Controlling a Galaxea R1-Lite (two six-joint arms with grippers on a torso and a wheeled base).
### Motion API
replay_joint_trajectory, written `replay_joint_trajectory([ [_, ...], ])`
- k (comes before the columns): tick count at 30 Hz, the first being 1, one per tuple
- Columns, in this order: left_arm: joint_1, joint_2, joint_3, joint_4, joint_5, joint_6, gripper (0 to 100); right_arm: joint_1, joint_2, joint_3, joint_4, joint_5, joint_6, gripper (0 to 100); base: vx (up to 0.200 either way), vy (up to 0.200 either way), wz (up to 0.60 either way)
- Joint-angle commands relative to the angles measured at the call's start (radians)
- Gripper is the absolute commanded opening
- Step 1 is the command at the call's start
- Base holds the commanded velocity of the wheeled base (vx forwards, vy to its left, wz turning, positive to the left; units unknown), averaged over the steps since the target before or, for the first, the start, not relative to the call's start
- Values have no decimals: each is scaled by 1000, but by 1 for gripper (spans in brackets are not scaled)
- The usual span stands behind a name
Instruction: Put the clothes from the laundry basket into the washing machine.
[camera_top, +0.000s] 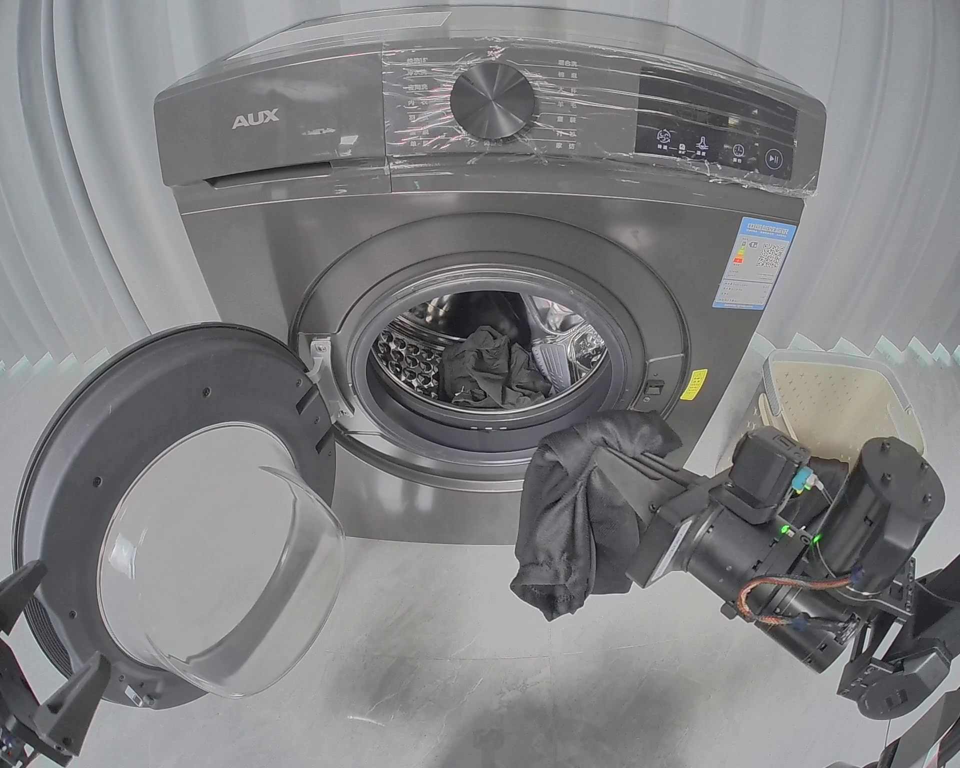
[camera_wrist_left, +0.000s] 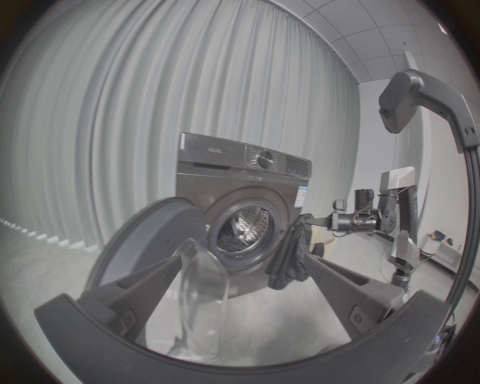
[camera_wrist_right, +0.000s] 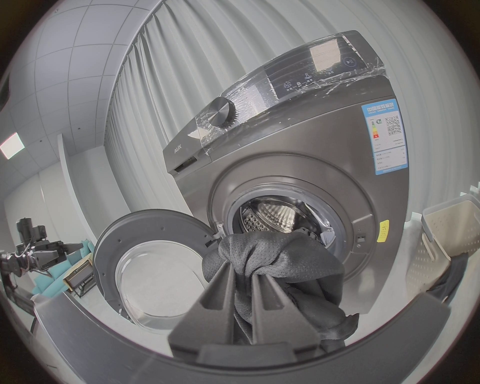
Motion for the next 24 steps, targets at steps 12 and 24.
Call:
replay_joint_trajectory([
  [12,-356,1015,-125,-478,-156,34,100,35,160,-247,-37,26,-3,0,0,0,0],
  [24,-424,1277,-152,-697,-208,40,100,34,214,-302,-67,24,-12,0,0,0,0],
])
